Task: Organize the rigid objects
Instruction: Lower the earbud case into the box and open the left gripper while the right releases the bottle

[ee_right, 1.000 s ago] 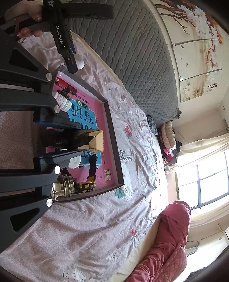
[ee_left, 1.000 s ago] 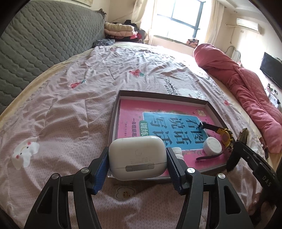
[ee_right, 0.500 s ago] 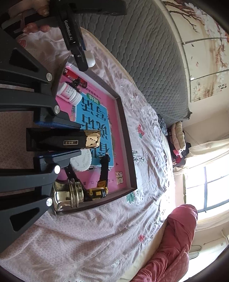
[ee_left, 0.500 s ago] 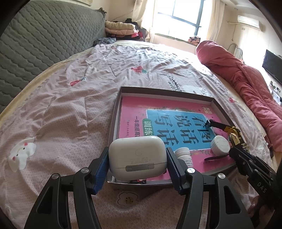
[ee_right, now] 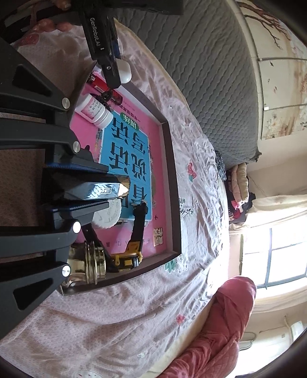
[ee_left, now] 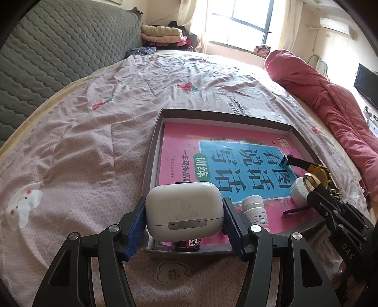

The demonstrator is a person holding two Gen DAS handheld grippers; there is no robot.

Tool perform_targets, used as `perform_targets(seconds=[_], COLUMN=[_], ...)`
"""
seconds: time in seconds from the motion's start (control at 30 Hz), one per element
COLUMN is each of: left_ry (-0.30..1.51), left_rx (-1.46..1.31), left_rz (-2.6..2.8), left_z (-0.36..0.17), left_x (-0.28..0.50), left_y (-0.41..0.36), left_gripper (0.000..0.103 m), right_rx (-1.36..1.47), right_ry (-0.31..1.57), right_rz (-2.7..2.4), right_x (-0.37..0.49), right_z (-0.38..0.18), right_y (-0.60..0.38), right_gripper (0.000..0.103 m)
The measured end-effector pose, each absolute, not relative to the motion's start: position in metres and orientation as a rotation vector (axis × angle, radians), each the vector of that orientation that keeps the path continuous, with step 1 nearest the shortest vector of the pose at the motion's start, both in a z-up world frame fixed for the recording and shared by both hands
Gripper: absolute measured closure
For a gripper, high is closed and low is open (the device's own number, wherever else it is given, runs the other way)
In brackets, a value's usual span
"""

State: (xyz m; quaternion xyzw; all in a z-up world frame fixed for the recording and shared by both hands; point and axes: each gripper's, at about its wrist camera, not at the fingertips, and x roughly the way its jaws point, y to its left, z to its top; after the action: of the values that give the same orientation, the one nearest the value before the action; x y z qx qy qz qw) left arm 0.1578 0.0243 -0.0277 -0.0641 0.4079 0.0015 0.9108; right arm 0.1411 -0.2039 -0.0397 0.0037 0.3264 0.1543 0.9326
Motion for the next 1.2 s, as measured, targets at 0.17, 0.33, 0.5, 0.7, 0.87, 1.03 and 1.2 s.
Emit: perform_targets(seconds=[0.17,0.33,0.5,0.7,0.87,1.03,1.2], left_ry=[0.843,0.834,0.829,0.828,0.84,0.849,0.846], left_rx=[-0.119,-0.096,-0.071,-0.067,-0.067,-0.084,-0.098], left_rz=[0.004,0.006,0.01,-0.007,-0.025,-0.038,-0.042], left_z=[-0.032,-0.033,-0.035,-0.035,-0.037,-0.04,-0.04], left_x=[0.161,0.163,0.165,0.166,0.169,0.17,0.169], left_y=[0.021,0.018,0.015,0.014,0.012,0.014,0.018], left_gripper=[0.04,0.04,0.04,0.04,0.04,0.04,0.04], right_rx=[-0.003,-0.033,-0.056,-0.047,-0.033,-0.025,-0.022], right_ry=[0.652,0.648,0.648,0.652,0.653,0.658,0.656], right_rz=[0.291,0.275,0.269,0.264,0.259,0.253,0.251], right_x=[0.145,0.148,0.148,0.148,0.148,0.147,0.146], right_z=[-0.038,-0.04,-0.042,-0.043,-0.044,-0.043,-0.042], right_y=[-0.206,-0.203,-0.2,-0.201,-0.205,-0.208,-0.208], right_gripper=[0.08,0.08,0.08,0.08,0.08,0.08,0.08])
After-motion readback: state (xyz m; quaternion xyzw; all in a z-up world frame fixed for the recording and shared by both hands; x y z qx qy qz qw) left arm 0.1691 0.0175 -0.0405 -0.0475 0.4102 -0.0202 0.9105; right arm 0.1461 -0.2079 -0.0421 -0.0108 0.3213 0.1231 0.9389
